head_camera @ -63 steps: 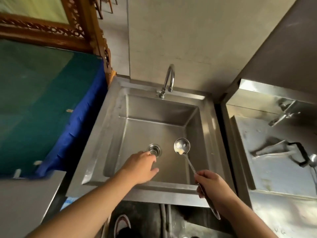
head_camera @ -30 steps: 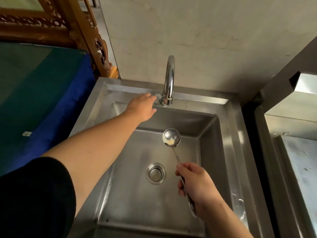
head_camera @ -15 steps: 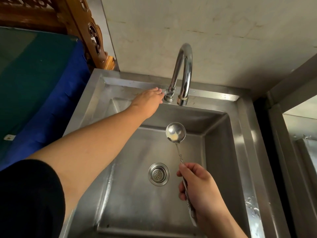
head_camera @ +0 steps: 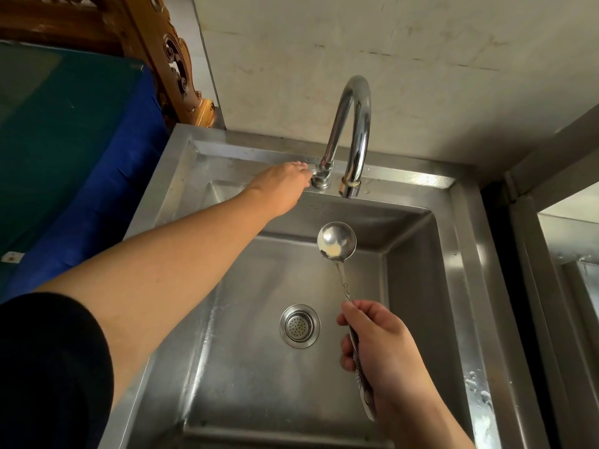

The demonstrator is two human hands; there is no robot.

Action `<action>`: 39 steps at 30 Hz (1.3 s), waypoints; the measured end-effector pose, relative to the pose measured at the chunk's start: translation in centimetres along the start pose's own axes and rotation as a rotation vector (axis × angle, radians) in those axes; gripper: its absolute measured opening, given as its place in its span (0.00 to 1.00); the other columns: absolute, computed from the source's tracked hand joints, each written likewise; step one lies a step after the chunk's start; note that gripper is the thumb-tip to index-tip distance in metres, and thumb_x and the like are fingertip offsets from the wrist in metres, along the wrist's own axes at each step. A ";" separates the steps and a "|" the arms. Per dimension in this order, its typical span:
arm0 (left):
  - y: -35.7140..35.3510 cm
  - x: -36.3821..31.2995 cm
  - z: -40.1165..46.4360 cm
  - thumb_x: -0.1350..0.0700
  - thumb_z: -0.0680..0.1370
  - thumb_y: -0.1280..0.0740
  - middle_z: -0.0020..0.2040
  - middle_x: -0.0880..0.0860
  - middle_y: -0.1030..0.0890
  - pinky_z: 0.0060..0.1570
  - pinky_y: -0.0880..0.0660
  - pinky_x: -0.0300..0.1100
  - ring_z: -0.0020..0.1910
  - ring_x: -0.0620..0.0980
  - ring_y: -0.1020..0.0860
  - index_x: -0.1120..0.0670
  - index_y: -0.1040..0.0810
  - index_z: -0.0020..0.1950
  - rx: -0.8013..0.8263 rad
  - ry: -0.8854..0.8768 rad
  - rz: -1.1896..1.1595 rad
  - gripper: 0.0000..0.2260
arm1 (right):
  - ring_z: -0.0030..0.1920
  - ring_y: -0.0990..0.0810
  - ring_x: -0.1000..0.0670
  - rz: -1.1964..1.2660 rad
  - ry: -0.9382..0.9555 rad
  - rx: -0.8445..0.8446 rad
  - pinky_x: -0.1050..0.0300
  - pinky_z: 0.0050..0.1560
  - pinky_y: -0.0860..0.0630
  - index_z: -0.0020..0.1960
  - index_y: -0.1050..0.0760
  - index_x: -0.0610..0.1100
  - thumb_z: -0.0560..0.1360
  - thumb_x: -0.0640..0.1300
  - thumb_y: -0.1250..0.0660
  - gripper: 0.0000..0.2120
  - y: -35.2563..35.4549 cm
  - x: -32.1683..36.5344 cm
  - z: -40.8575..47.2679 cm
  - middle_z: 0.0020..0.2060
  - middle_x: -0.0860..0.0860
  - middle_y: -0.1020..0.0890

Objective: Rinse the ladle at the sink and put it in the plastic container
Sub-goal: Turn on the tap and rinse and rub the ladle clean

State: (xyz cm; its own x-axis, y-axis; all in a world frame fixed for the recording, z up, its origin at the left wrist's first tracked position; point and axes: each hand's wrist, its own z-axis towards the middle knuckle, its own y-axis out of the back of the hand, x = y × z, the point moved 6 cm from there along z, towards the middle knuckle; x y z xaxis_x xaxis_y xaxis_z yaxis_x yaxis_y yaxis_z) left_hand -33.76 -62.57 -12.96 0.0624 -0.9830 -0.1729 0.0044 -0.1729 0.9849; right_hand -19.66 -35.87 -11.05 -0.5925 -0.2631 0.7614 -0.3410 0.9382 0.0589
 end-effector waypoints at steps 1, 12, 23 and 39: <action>0.1 0.0 0.0 0.67 0.81 0.40 0.70 0.65 0.24 0.67 0.28 0.54 0.71 0.60 0.26 0.64 0.23 0.64 0.006 0.002 -0.001 0.13 | 0.20 0.30 0.51 0.001 0.001 -0.001 0.57 0.23 0.32 0.39 0.21 0.43 0.78 0.44 0.33 0.10 0.0 0.0 0.0 0.21 0.48 0.25; 1.0 0.1 0.5 0.68 0.81 0.39 0.57 0.62 0.18 0.54 0.22 0.56 0.55 0.62 0.20 0.62 0.21 0.60 0.087 0.008 0.025 0.11 | 0.20 0.29 0.51 0.020 0.015 -0.012 0.58 0.23 0.32 0.39 0.21 0.43 0.78 0.44 0.33 0.10 0.2 0.7 0.4 0.22 0.48 0.24; 1.3 0.2 0.6 0.70 0.79 0.38 0.52 0.62 0.18 0.48 0.22 0.54 0.50 0.61 0.20 0.60 0.20 0.61 0.127 0.037 -0.015 0.14 | 0.20 0.30 0.52 0.019 0.011 -0.010 0.60 0.21 0.31 0.40 0.21 0.41 0.78 0.43 0.33 0.10 0.0 0.9 0.2 0.22 0.48 0.24; 1.8 0.5 -2.5 0.53 0.85 0.39 0.70 0.60 0.22 0.64 0.29 0.50 0.67 0.60 0.24 0.56 0.29 0.74 -0.097 0.230 -0.421 0.18 | 0.20 0.30 0.51 -0.018 -0.021 -0.018 0.61 0.21 0.30 0.42 0.20 0.41 0.79 0.44 0.33 0.09 -0.4 1.1 0.6 0.22 0.48 0.24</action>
State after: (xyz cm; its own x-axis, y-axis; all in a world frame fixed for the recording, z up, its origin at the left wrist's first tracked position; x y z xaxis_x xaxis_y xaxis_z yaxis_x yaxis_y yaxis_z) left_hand -31.24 -63.19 -11.28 0.2540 -0.7877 -0.5612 0.1688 -0.5352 0.8277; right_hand -20.58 -36.67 -10.60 -0.6016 -0.2846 0.7464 -0.3385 0.9372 0.0845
